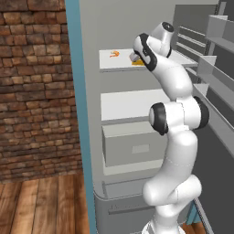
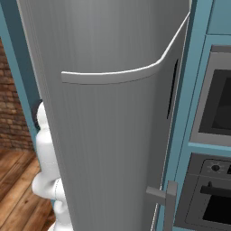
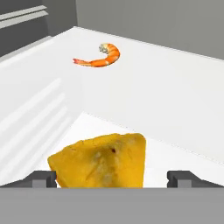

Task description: Pick the cheese from the fridge and the cheese grater from the cabinet and place them next to the salad bowl.

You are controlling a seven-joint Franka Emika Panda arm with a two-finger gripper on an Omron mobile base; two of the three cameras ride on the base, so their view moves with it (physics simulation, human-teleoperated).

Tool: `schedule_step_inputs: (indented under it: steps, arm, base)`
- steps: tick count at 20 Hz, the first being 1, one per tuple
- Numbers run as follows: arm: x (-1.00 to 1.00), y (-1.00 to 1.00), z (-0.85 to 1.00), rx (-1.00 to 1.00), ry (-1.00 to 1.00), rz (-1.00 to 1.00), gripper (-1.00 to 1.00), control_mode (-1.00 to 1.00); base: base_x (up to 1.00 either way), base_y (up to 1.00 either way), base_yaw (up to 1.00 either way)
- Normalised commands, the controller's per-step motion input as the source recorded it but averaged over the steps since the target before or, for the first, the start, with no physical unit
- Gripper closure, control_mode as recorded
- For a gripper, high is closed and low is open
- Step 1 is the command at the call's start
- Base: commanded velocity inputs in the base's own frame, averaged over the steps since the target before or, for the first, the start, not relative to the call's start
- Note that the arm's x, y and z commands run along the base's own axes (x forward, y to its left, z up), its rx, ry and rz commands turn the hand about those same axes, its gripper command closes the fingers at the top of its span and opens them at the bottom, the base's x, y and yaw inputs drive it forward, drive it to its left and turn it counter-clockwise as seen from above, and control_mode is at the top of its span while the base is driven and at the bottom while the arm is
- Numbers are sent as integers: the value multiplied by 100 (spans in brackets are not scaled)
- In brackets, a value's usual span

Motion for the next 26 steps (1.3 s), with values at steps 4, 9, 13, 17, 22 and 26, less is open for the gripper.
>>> schedule_step_inputs:
  steps: [4, 9, 13, 17, 22, 26]
  arm:
    - [6, 4, -16, 0, 8, 0, -100, -100]
    - [6, 6, -20, 0, 2, 0, -100, -100]
    - [0, 14, -30, 0, 0, 0, -100, -100]
    - [2, 15, -28, 0, 0, 0, -100, -100]
    - [9, 12, -15, 0, -2, 1, 100, -100]
    - [-18, 3, -11, 0, -8, 3, 100, -100]
  base:
    - [0, 0, 0]
    - [0, 0, 0]
    - [0, 0, 0]
    - [0, 0, 0]
    - [0, 0, 0]
    - [0, 0, 0]
